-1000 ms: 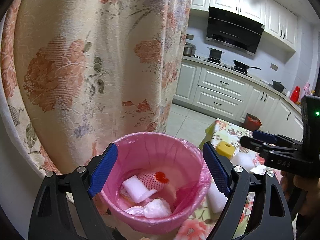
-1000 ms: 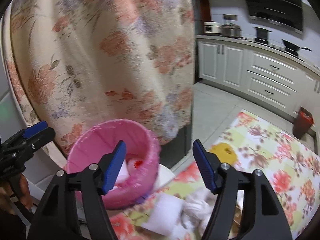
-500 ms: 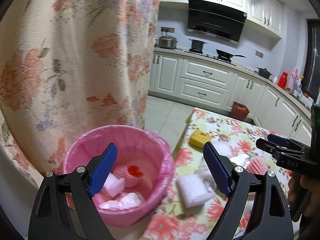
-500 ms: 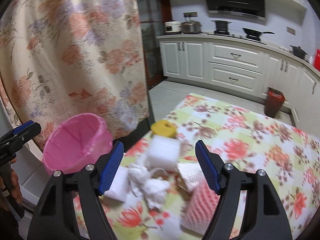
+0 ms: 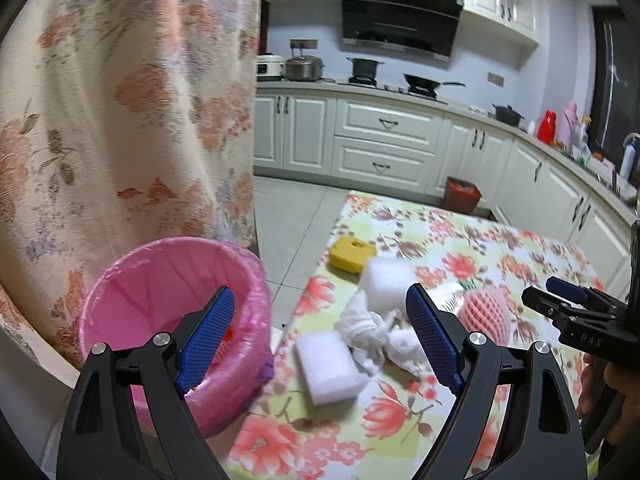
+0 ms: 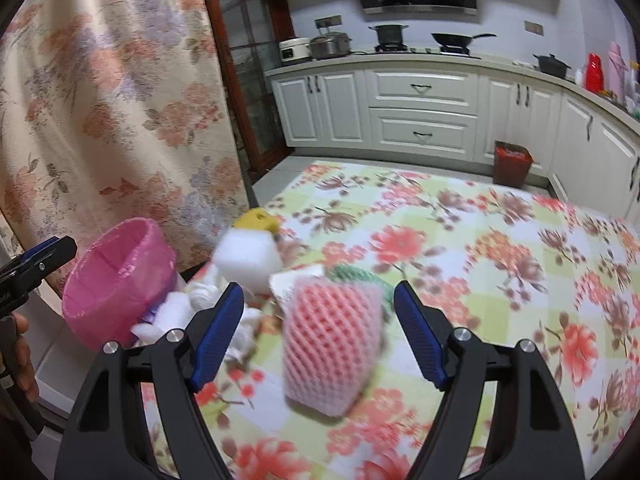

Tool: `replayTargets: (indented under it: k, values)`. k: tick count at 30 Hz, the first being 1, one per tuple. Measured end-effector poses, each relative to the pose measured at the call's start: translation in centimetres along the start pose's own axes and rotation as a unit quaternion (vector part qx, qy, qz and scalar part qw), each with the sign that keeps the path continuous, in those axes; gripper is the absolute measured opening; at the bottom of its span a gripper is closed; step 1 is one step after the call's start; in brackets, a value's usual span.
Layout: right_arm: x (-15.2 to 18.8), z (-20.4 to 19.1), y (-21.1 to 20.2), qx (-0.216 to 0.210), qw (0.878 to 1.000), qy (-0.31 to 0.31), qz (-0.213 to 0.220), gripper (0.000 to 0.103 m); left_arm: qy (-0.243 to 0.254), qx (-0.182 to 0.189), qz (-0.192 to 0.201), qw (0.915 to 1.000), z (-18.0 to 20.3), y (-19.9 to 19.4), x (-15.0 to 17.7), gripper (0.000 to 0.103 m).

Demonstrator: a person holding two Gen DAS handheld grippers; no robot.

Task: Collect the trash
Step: 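Move both open tools back over the remaining trash, then grasp a white foam block with the left tool while the right tool grasps a pink foam net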

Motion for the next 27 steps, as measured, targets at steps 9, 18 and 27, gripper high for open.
replayTargets:
  k: [9,18,27]
  values:
    - [2.8,3.3,0.0,0.016,0.999,0.022,-0.018,0.075,0.021,0.009,-0.036,0.9991,3.3,1.8,2.6,0.077]
    - [4.4,3.6,0.7,0.013,0.999,0.026,-0.033,0.08,0.011,0.005,-0.071,0.9974,3.7,3.8,5.2,0.075]
    - [5.3,2.8,1.9,0.013,0.998,0.018,-0.052,0.083,-0.014,-0.002,-0.106,0.9942,2.5,6.0,7.9,0.072]
Point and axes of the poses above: each gripper's, at about its wrist camera, not at the fingertips, and y roughly the way its jaws point, z to its right, x to its underside, the point moved 7 cm from there along y, roughly the way its jaws point, and after that the axes turned 4 degrees about z, right-handed, at the moved point
